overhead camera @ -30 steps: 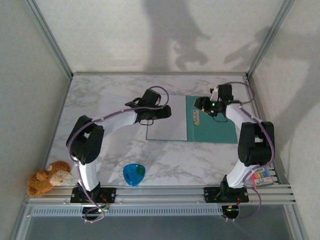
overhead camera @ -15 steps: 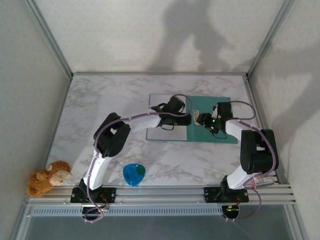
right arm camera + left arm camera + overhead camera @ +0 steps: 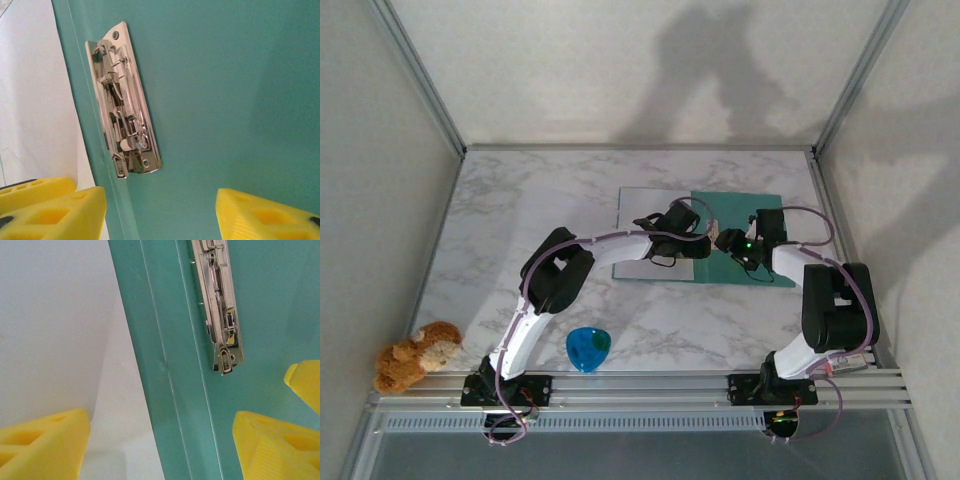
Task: Put the files into the folder
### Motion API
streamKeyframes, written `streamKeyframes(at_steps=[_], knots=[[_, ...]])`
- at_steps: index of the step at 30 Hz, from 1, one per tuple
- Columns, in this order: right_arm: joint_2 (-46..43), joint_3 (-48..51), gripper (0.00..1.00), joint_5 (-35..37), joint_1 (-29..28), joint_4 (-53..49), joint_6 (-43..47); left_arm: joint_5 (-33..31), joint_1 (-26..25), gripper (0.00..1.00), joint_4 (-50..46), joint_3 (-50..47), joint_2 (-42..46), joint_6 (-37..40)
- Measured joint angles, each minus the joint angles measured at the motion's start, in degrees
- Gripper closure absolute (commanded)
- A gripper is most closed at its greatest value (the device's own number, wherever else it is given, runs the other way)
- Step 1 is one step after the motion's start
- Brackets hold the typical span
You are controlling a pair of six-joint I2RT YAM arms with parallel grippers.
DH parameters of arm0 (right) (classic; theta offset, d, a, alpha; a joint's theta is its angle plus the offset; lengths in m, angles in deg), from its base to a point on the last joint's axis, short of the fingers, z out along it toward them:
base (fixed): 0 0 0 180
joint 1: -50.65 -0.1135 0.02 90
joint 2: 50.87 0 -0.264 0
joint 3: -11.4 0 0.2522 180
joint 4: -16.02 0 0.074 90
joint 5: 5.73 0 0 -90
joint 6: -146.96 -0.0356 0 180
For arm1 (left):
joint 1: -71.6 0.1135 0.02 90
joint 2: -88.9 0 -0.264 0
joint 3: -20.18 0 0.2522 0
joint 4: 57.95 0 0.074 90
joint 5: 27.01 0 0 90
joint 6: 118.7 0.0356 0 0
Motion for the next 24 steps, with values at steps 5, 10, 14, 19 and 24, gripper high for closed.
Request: streamKeyframes(at_steps=[5, 10, 14, 19, 24], knots=[[0.0, 0.6, 0.40, 0.8, 0.0, 0.3, -0.6, 0.0, 0.0, 0.24, -0.1, 0.0, 0.0, 0.5], [0.0, 0.9, 0.40, 0.9, 0.1, 0.4, -0.6, 0.0, 0.0, 0.24, -0.3, 0.0, 0.0, 1.4], [0.0, 1.2, 0.40, 1.2, 0.1, 0.5, -0.9, 0.0, 0.0, 0.24, -0.4, 0.0, 0.0, 2.0], [0.0, 1.2, 0.40, 1.3, 0.1, 0.6, -1.0, 0.0, 0.0, 0.24, -0.5, 0.0, 0.0, 2.7], [0.0, 1.2, 0.40, 1.3, 0.1, 0.6, -1.0, 0.1, 0.0, 0.24, -0.5, -0.1, 0.0, 3.4]])
